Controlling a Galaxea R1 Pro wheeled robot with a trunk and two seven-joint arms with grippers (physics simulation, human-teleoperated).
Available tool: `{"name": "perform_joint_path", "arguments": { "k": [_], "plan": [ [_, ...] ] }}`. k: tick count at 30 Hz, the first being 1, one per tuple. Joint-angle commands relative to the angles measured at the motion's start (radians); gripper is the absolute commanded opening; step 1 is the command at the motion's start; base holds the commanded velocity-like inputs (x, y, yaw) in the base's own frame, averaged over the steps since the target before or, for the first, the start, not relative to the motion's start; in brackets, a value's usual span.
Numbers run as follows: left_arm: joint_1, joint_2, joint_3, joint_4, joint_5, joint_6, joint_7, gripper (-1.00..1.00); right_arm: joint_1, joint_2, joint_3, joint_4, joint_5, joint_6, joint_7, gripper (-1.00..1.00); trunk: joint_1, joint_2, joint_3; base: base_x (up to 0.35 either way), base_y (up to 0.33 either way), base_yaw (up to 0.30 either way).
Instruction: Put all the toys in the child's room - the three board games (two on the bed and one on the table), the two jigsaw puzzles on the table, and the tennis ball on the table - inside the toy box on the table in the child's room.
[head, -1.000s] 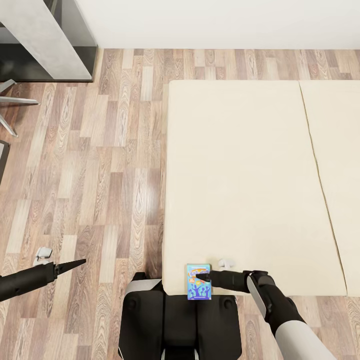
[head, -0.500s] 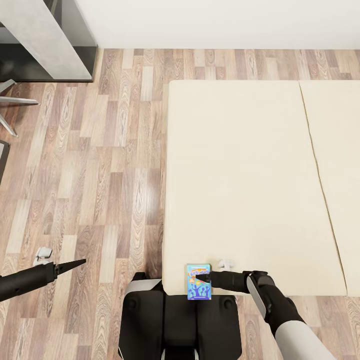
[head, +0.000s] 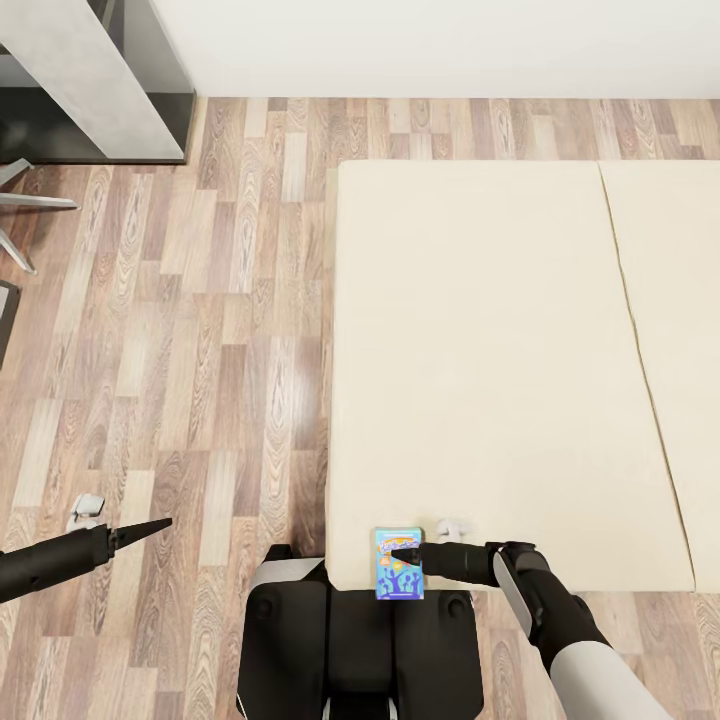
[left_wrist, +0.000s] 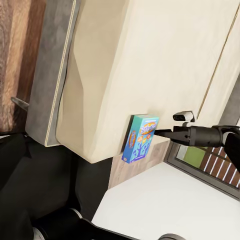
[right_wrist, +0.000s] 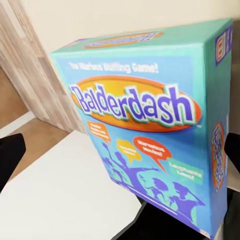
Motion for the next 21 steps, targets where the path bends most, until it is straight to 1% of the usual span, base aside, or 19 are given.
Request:
{"name": "perform_joint_path", "arguments": {
  "k": [1,15,21],
  "plan": [
    [0.000,0.000,0.000,0.000,0.001,0.010,-0.003,1.00,0.000,0.000,-0.002,-0.001,-0.008,0.009,0.000,1.00,0.001,-0.001,-0.001,0.000,0.097,0.000],
    [0.000,0.000,0.000,0.000,0.001,0.010,-0.003,1.00,0.000,0.000,-0.002,-0.001,-0.006,0.009,0.000,1.00,0.001,-0.001,-0.001,0.000,0.180,0.000],
    [0.000,0.000,0.000,0.000,0.002,0.010,-0.003,1.00,0.000,0.000,-0.002,-0.001,-0.006,0.009,0.000,1.00,0.001,-0.001,-0.001,0.000,0.050,0.000]
  ]
}}
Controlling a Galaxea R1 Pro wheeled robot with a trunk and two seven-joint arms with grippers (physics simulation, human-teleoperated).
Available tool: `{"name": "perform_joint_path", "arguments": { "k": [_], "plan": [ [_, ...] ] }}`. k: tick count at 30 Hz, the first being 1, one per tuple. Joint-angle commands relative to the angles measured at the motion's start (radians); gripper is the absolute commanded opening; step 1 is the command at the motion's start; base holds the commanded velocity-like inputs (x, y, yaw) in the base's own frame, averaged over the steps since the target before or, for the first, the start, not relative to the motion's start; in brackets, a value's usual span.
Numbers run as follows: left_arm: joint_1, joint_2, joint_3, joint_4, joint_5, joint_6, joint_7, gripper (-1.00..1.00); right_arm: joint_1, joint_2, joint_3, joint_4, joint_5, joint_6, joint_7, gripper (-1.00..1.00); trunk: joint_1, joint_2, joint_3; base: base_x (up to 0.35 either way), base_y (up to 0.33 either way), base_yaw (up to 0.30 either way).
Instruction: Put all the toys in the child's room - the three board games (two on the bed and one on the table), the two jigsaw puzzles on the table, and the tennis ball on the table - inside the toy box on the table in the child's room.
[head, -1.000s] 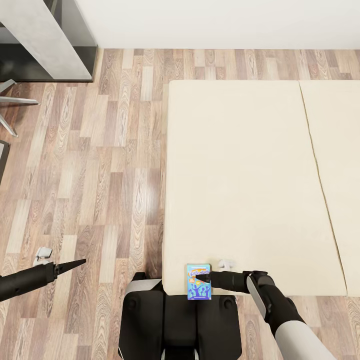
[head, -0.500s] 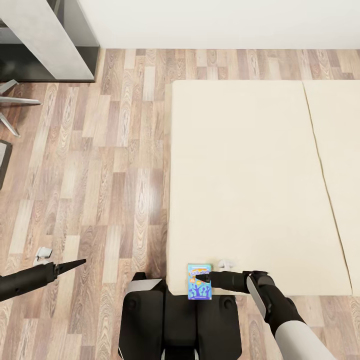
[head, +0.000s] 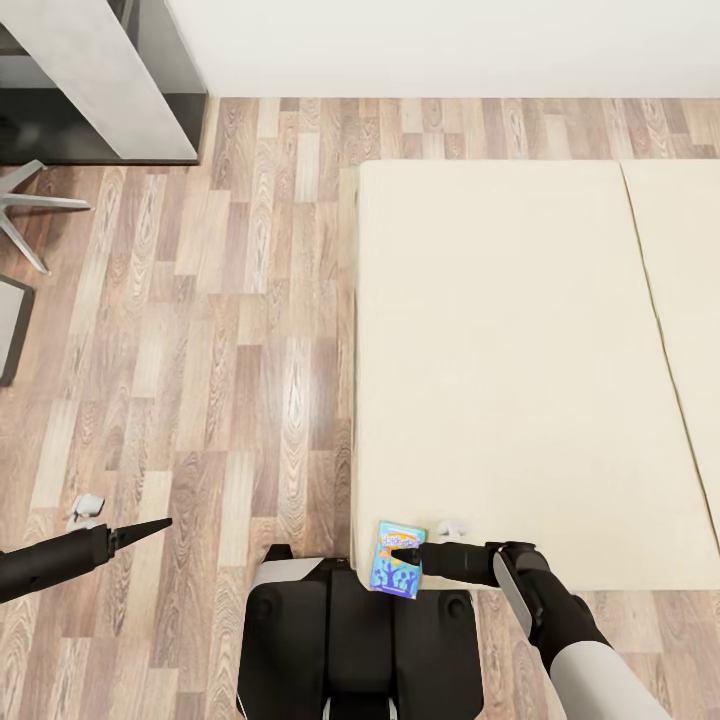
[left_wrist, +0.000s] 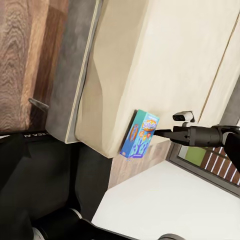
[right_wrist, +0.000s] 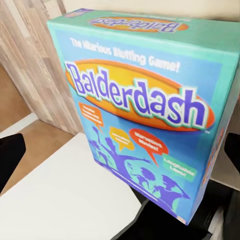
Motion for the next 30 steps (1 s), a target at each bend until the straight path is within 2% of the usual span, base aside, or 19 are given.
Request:
{"name": "perform_joint_path", "arguments": {
  "k": [1,30],
  "plan": [
    [0.000,0.000,0.000,0.000,0.001,0.010,-0.003,1.00,0.000,0.000,-0.001,-0.001,-0.007,0.008,0.000,1.00,0.001,-0.001,-0.001,0.000,0.008,0.000],
    [0.000,0.000,0.000,0.000,0.000,0.010,-0.003,1.00,0.000,0.000,-0.002,-0.001,-0.010,0.008,0.000,1.00,0.001,-0.001,-0.001,0.000,0.033,0.000]
  ]
}}
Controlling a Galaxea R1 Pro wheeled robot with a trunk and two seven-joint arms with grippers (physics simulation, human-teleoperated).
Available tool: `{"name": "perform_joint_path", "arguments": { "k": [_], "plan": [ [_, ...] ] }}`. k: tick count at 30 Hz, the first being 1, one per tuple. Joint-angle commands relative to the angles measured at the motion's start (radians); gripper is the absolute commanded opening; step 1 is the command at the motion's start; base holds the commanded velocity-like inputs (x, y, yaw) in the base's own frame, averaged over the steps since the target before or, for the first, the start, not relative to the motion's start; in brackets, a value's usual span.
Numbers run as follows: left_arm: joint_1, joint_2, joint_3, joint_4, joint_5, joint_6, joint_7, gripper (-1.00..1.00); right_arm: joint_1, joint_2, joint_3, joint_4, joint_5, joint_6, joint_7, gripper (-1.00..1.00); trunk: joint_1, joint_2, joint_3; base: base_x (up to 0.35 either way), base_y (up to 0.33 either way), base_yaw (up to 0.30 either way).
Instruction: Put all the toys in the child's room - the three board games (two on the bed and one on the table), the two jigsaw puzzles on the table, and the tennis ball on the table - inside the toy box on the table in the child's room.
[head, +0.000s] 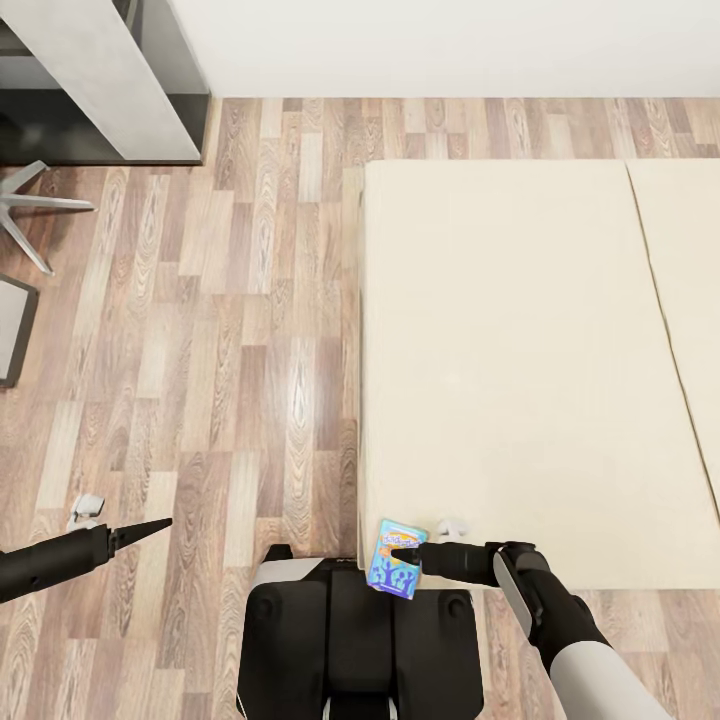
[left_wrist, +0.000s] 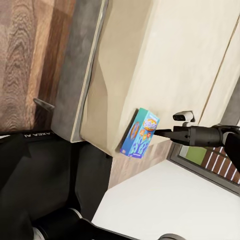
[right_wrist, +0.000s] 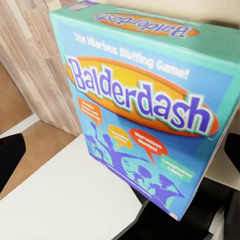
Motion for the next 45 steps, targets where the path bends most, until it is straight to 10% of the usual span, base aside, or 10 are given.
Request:
{"name": "perform_joint_path", "arguments": {
  "k": [1,45],
  "plan": [
    [0.000,0.000,0.000,0.000,0.001,0.010,-0.003,1.00,0.000,0.000,-0.002,-0.001,-0.007,0.009,0.000,1.00,0.001,-0.001,-0.001,0.000,0.039,0.000],
    [0.000,0.000,0.000,0.000,0.002,0.010,-0.003,1.00,0.000,0.000,-0.001,-0.001,-0.011,0.009,0.000,1.00,0.001,-0.001,-0.001,0.000,0.033,0.000]
  ]
}}
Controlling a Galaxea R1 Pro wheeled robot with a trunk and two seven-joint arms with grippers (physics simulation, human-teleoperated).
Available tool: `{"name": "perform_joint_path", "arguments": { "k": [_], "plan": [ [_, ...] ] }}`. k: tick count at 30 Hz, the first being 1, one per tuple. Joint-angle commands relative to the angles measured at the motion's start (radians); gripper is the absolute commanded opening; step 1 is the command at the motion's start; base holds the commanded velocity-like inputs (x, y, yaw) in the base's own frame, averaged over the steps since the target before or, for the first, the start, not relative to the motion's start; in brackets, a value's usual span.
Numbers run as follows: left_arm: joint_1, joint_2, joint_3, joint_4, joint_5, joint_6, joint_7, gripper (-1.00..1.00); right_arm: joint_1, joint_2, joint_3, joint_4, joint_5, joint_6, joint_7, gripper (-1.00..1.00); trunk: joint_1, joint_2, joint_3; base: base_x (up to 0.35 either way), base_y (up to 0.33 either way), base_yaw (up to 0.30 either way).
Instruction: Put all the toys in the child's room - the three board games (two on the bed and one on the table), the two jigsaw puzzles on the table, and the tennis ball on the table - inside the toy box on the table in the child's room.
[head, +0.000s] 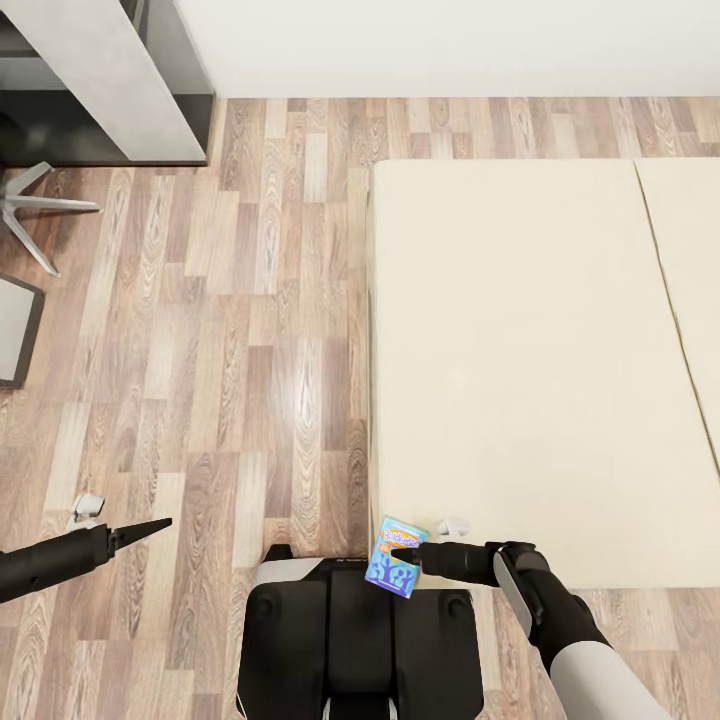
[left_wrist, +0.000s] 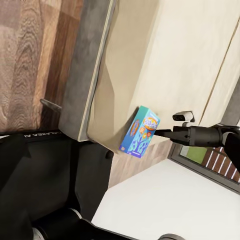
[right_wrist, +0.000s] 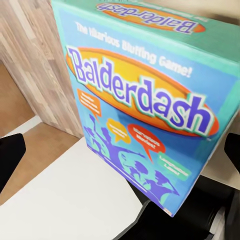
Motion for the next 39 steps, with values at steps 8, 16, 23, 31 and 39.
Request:
{"name": "perform_joint_path", "arguments": {
  "k": [8,16,23,31,39],
  "plan": [
    [0.000,0.000,0.000,0.000,0.000,0.010,-0.003,1.00,0.000,0.000,-0.002,0.000,-0.008,0.008,0.000,1.00,0.001,-0.001,-0.001,0.000,0.000,0.000],
    [0.000,0.000,0.000,0.000,0.000,0.010,-0.003,1.00,0.000,0.000,-0.001,0.000,-0.008,0.008,0.000,1.00,0.001,-0.001,-0.001,0.000,0.000,0.000],
    [0.000,0.000,0.000,0.000,0.000,0.010,-0.003,1.00,0.000,0.000,-0.002,0.000,-0.008,0.008,0.000,1.00,0.001,-0.001,-0.001,0.000,0.000,0.000],
    [0.000,0.000,0.000,0.000,0.000,0.010,-0.003,1.00,0.000,0.000,-0.002,0.000,-0.008,0.008,0.000,1.00,0.001,-0.001,-0.001,0.000,0.000,0.000],
    [0.000,0.000,0.000,0.000,0.000,0.010,-0.003,1.00,0.000,0.000,-0.002,0.000,-0.009,0.008,0.000,1.00,0.001,-0.001,-0.001,0.000,0.000,0.000]
  ]
}}
